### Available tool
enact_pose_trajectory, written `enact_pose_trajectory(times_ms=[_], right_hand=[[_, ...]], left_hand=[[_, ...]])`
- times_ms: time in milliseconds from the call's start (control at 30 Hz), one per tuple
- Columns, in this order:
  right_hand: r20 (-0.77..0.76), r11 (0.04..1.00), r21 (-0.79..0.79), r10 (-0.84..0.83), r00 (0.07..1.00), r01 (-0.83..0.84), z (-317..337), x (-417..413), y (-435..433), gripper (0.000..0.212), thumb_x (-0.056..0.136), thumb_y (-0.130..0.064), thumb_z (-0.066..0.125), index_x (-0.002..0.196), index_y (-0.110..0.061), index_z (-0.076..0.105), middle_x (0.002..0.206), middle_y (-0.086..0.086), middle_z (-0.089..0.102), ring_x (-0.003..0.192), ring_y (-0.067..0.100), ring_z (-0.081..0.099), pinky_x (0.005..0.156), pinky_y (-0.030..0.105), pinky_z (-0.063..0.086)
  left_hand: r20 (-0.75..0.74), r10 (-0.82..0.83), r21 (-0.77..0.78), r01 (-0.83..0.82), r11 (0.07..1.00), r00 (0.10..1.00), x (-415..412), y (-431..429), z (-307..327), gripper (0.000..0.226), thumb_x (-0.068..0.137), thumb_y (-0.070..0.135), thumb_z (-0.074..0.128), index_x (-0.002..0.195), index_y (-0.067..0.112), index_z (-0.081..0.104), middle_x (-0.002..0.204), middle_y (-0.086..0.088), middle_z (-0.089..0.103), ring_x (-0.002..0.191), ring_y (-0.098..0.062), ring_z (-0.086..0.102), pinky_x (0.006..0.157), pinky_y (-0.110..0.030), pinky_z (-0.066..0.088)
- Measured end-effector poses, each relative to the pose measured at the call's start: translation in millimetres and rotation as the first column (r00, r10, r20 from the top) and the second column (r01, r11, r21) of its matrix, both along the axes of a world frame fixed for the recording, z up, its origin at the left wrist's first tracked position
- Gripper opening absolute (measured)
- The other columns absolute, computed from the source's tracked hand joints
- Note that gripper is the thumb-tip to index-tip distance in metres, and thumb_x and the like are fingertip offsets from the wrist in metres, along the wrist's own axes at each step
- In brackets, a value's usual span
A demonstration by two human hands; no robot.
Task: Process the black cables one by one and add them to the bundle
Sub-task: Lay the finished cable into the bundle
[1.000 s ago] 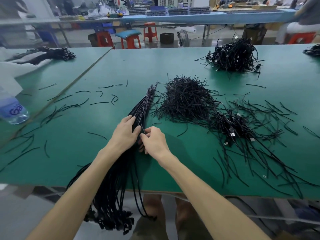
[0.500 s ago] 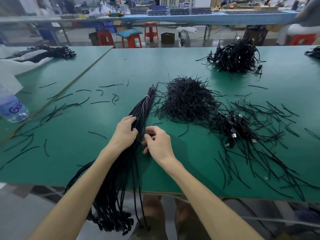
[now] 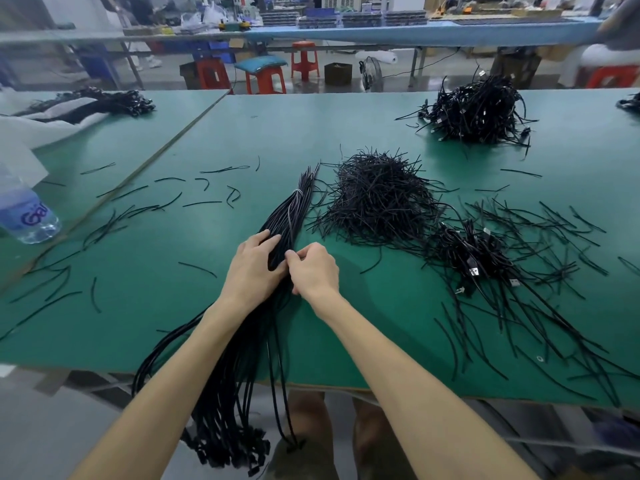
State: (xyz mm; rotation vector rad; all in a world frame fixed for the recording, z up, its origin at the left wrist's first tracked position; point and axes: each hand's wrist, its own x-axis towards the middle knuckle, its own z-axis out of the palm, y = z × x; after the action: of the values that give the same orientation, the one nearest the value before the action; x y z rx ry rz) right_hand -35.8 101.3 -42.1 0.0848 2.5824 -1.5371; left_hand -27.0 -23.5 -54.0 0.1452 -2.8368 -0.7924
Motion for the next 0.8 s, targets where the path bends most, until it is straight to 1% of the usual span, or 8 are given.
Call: enact_pose_trajectory(times_ms=[67,133,167,267,300,433,600,800], right_hand=[[-0.016,1.0,-0.023,-0.013,1.0,0.012,-1,0,3,0.018,0.102,-0.033,0.05,0.096,-0.016,0.053,0.092,0.009,0.072,0.058,0.018,0.066,0.054,0.025,0.046],[-0.03,0.998,-0.056,-0.02,0.999,0.019,-1,0,4,0.015,0.102,-0.028,0.049,0.093,-0.016,0.051,0.094,0.009,0.07,0.062,0.021,0.066,0.042,0.019,0.042],[-0.036,0.997,-0.074,-0.025,0.999,0.022,0,1,4,0.014,0.101,-0.026,0.048,0.092,-0.016,0.051,0.094,0.009,0.069,0.066,0.023,0.067,0.043,0.019,0.044],[-0.096,0.983,-0.18,-0.062,0.993,0.044,-1,8,3,0.014,0.1,-0.026,0.05,0.092,-0.014,0.052,0.092,0.006,0.066,0.079,0.031,0.069,0.07,0.041,0.057],[-0.122,0.972,-0.228,-0.077,0.99,0.047,-2,10,4,0.015,0.1,-0.026,0.051,0.092,-0.013,0.053,0.091,0.006,0.066,0.076,0.03,0.069,0.07,0.043,0.057],[-0.1,0.9,-0.436,-0.082,0.992,0.03,-1,19,13,0.015,0.101,-0.022,0.051,0.093,-0.01,0.052,0.08,0.013,0.069,0.04,0.013,0.053,0.04,0.028,0.04],[-0.095,0.833,-0.552,-0.088,0.992,0.021,6,28,25,0.011,0.101,-0.019,0.054,0.097,-0.008,0.054,0.058,0.0,0.056,0.04,0.005,0.039,0.041,0.02,0.032],[-0.172,0.743,-0.663,-0.273,0.946,0.094,23,23,65,0.015,0.1,-0.017,0.058,0.1,-0.002,0.057,0.057,-0.004,0.05,0.044,0.006,0.036,0.038,0.02,0.028]], left_hand=[[0.004,-0.003,-0.011,0.003,1.0,1.0,1,0,0,0.061,0.097,0.035,0.065,0.151,0.015,0.048,0.161,-0.006,0.038,0.149,-0.026,0.031,0.12,-0.041,0.029],[0.009,-0.006,-0.026,0.006,1.0,1.0,1,0,0,0.062,0.097,0.037,0.065,0.152,0.015,0.047,0.161,-0.006,0.037,0.149,-0.026,0.03,0.12,-0.041,0.029],[0.013,-0.006,-0.026,0.006,1.0,1.0,1,0,0,0.063,0.097,0.037,0.065,0.153,0.015,0.046,0.162,-0.006,0.037,0.149,-0.026,0.03,0.12,-0.041,0.029],[0.028,0.0,-0.02,0.001,1.0,1.0,2,0,2,0.062,0.098,0.035,0.065,0.153,0.016,0.045,0.163,-0.003,0.035,0.15,-0.024,0.028,0.119,-0.042,0.029],[0.03,0.002,-0.025,-0.001,1.0,1.0,2,1,2,0.061,0.099,0.033,0.064,0.154,0.016,0.044,0.163,-0.003,0.034,0.15,-0.023,0.028,0.119,-0.042,0.029],[0.03,0.008,-0.035,-0.007,0.999,1.0,0,4,2,0.054,0.104,0.022,0.052,0.156,0.013,0.039,0.166,-0.003,0.029,0.152,-0.022,0.026,0.116,-0.043,0.032],[0.067,0.0,-0.127,0.009,0.992,0.998,-12,-3,2,0.052,0.109,0.013,0.036,0.16,0.007,0.025,0.17,-0.006,0.018,0.156,-0.021,0.016,0.121,-0.038,0.025],[0.068,0.072,-0.16,-0.061,0.985,0.995,-29,-18,5,0.053,0.108,0.003,0.034,0.159,0.0,0.021,0.169,-0.014,0.018,0.157,-0.024,0.014,0.123,-0.03,0.016]])
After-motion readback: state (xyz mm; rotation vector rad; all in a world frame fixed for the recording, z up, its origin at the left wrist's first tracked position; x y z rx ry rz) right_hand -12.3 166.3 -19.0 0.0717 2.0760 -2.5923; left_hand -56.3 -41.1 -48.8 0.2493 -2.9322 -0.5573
